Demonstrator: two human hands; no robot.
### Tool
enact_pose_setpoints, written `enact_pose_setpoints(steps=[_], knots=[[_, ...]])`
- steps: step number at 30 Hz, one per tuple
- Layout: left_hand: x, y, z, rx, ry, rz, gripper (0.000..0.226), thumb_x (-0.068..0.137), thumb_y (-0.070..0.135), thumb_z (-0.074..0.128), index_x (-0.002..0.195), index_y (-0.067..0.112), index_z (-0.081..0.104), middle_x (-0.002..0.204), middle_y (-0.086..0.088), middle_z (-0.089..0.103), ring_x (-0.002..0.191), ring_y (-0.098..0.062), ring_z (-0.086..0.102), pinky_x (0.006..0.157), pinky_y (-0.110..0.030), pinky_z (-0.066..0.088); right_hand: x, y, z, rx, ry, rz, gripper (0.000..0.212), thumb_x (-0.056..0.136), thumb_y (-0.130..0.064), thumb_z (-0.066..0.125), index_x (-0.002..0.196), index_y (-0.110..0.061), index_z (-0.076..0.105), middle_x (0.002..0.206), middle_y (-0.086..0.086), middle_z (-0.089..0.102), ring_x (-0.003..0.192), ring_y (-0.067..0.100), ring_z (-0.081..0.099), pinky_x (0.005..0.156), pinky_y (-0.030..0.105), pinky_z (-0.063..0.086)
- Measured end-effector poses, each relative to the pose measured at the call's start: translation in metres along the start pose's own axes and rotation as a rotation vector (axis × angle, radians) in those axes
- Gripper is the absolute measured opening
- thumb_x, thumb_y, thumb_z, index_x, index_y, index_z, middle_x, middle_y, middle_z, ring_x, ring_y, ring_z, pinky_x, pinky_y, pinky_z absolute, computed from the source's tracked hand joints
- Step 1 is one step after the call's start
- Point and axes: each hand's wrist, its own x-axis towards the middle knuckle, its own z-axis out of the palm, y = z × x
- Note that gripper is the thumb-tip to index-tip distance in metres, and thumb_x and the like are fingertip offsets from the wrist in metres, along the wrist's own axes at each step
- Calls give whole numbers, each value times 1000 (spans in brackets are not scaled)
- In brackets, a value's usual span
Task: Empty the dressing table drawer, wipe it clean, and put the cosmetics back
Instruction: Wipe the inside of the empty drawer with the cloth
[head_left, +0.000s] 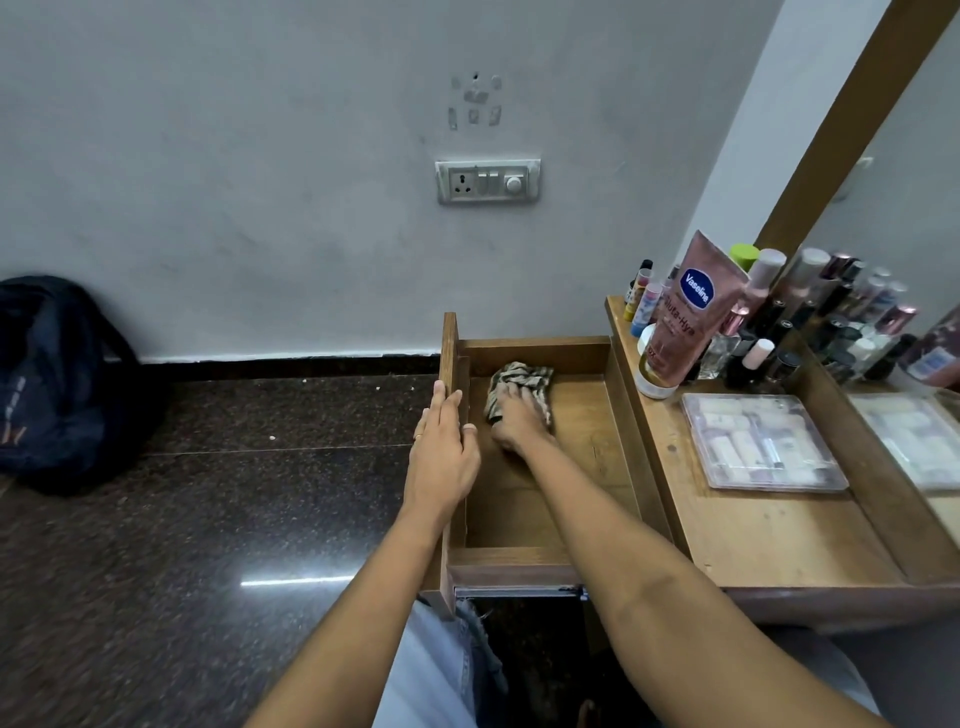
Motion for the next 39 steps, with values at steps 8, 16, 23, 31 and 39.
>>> enact_pose_setpoints(steps=[8,16,23,31,39], knots=[[2,-4,2,35,-4,4,49,101,28,38,149,18,31,162,3,7,146,-24,22,117,-44,25,-2,-14,7,23,-28,-159,68,96,-6,46,154,-11,12,161,6,9,149,22,4,120,32,7],[3,-5,2,42,-20,24,50,100,26,36,148,14,32,162,-1,9,145,-26,23,117,-44,24,-77,9,5,134,-248,-169,63,86,3,55,141,-26,44,136,6,50,119,26,52,100,31,45],[-1,0,-6,-4,-18,55,48,102,23,35,148,11,32,161,-5,12,146,-24,20,119,-44,19,-127,32,-31,-1,-599,-290,62,80,17,46,133,-13,57,140,5,52,130,21,46,107,24,36],[-9,7,-10,72,9,59,46,101,23,36,145,9,36,158,-9,23,144,-27,25,117,-42,24,-140,24,-66,-499,-584,-184,38,92,-2,51,130,-7,51,127,8,53,106,26,54,83,33,46],[-21,10,-10,221,-4,63,47,101,25,36,145,10,37,157,-10,26,143,-31,26,115,-43,29,-187,43,-146,262,-81,-229,54,77,6,47,122,-20,62,120,4,62,106,21,60,82,37,56]])
